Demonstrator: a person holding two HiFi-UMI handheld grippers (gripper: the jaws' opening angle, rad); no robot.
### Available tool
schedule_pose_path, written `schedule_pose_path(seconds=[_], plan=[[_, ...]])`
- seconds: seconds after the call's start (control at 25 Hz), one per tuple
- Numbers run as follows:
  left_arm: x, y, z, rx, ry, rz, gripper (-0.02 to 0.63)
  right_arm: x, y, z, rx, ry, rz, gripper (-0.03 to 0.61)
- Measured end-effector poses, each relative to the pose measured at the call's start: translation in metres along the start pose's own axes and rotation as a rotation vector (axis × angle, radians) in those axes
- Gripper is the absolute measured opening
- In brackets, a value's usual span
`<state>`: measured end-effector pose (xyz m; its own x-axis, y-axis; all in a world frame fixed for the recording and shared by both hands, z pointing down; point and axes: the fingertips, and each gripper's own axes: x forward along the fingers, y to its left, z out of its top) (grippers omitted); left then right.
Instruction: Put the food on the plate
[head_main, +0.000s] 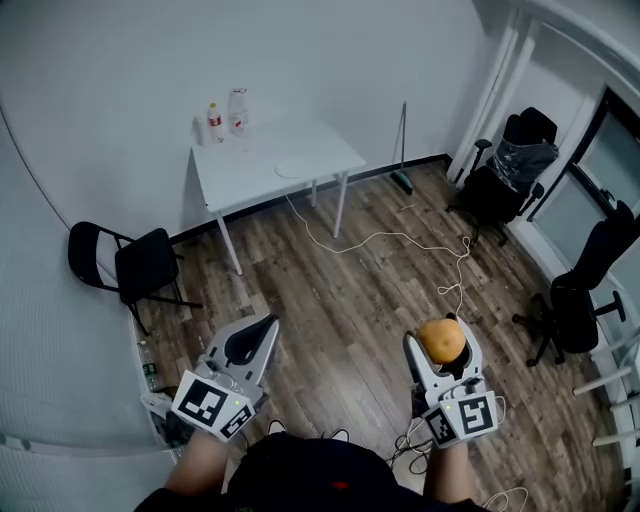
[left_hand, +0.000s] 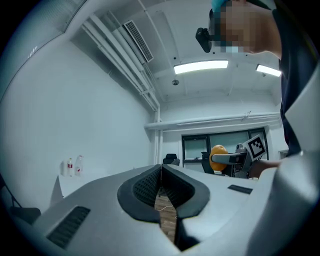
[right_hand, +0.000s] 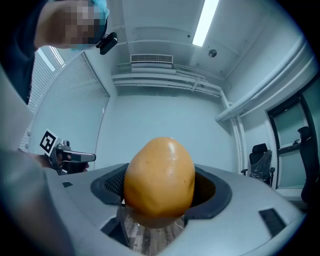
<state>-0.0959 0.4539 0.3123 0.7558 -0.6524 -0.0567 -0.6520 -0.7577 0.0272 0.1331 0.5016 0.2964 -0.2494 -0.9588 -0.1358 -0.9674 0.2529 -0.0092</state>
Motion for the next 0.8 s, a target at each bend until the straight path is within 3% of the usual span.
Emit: schedule_pose_path(seconds=[0.56, 0.8], plan=[[0.049, -0.075, -0.027, 0.016, 0.065, 0.005, 0.023, -0.031, -0.074, -0.027, 0.069, 0.01, 0.054, 0.351], [0.069, -0.079, -0.04, 0.018, 0.109, 0.021, 0.023, -0.023, -0.096, -0.048, 0.107, 0.028, 0.076, 0.351]])
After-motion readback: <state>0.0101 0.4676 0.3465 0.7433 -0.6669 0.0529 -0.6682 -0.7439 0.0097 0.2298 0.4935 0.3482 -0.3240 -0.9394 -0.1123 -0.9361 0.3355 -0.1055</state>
